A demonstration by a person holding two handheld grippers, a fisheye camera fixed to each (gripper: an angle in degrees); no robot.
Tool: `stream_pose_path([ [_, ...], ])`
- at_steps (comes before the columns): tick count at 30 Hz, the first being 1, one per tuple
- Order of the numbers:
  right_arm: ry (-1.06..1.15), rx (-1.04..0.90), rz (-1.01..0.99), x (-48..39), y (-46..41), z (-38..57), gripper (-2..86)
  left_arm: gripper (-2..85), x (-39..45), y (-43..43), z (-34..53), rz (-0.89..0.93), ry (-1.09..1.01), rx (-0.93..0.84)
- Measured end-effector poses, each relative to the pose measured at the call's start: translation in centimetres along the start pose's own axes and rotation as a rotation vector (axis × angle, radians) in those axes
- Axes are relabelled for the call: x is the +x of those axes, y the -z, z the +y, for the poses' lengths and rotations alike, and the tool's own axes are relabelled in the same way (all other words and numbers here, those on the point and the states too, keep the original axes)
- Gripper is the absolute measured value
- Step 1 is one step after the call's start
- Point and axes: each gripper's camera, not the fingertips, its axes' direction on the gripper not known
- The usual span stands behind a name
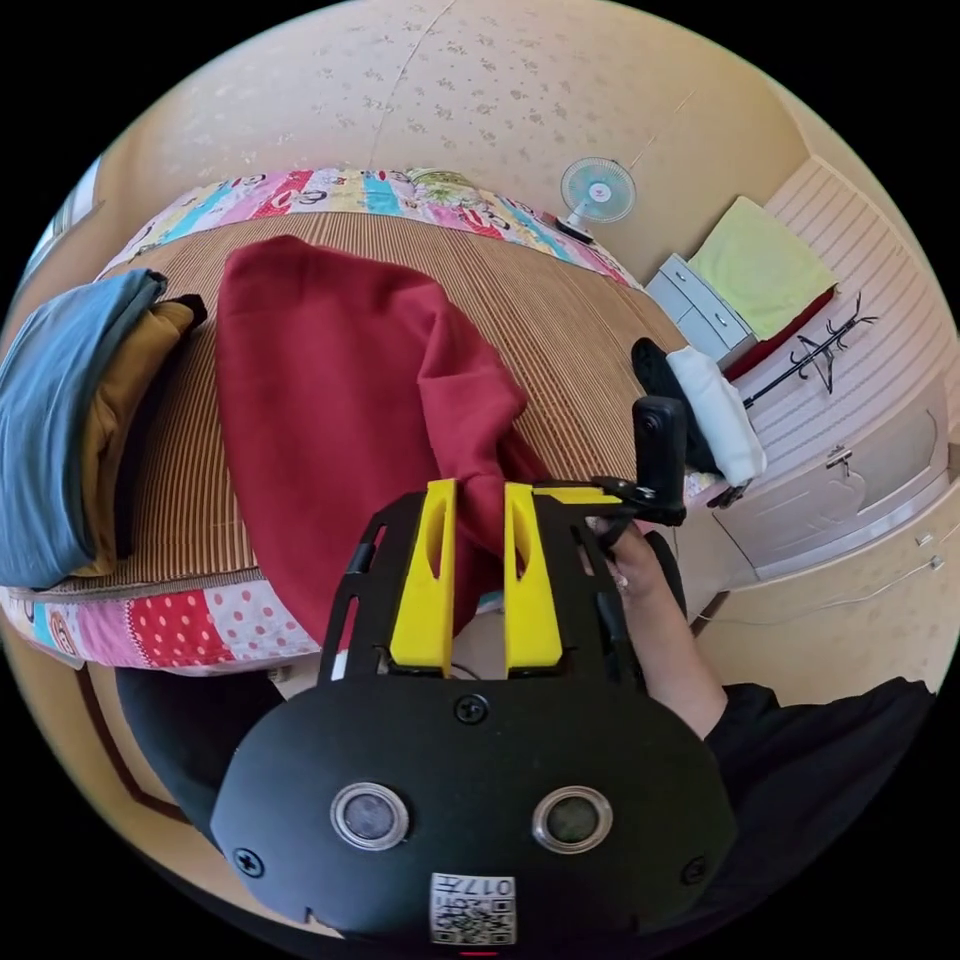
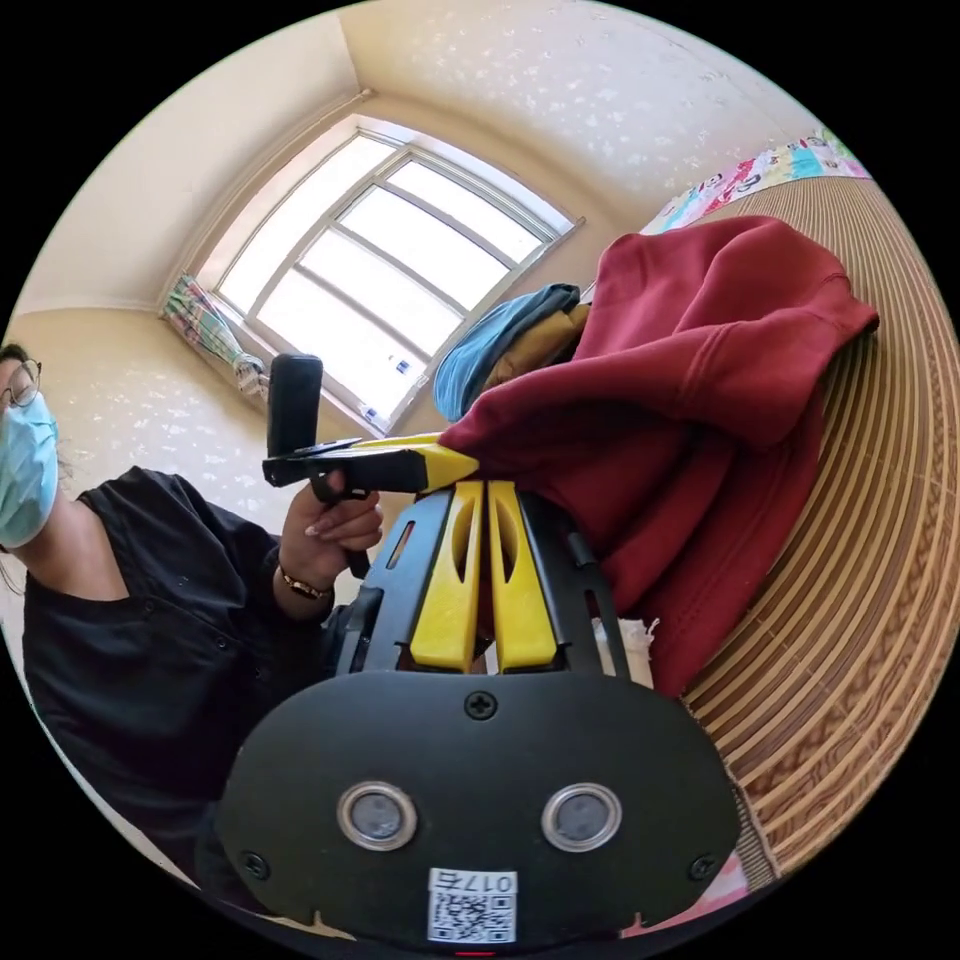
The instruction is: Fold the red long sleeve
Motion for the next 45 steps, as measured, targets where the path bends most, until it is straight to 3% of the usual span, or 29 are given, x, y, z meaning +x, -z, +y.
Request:
stream_pose_path([
  [6, -0.026, 0.193, -0.178, 2.1, 2.6, 0.8, 0.4, 6.2, -2.5, 3.6, -0.1, 0.207, -0.074, 0.151],
  [13, -0.033, 0.346, -0.129, 2.5, 3.6, 2.2, 0.6, 5.0, -5.5, 10.7, 0.2, 0.459, -0.172, 0.351],
  [24, 0.067, 0.265, 0.266, -2.3, -2.1, 3.6, 3.6, 4.6, -13.7, 25.2, 2.9, 0.86, -0.3, 0.763],
  [30, 0.246, 0.354, 0.352, -7.6, -4.4, 5.5, 9.0, 4.5, -14.5, 28.4, 3.8, 0.922, -0.413, 0.77],
  [34, 0.363, 0.403, 0.56, -12.0, -6.6, 7.2, 12.0, 4.4, -14.7, 30.3, 4.6, 0.961, -0.486, 0.773],
  [40, 0.383, 0.446, 0.309, -13.5, -6.2, 8.8, 9.4, 4.3, -17.8, 32.5, 5.4, 1.19, -0.539, 0.828],
  [45, 0.434, 0.36, 0.159, -15.0, -8.3, 9.1, 8.1, 4.2, -20.1, 30.8, 4.2, 1.614, -0.555, 0.83],
])
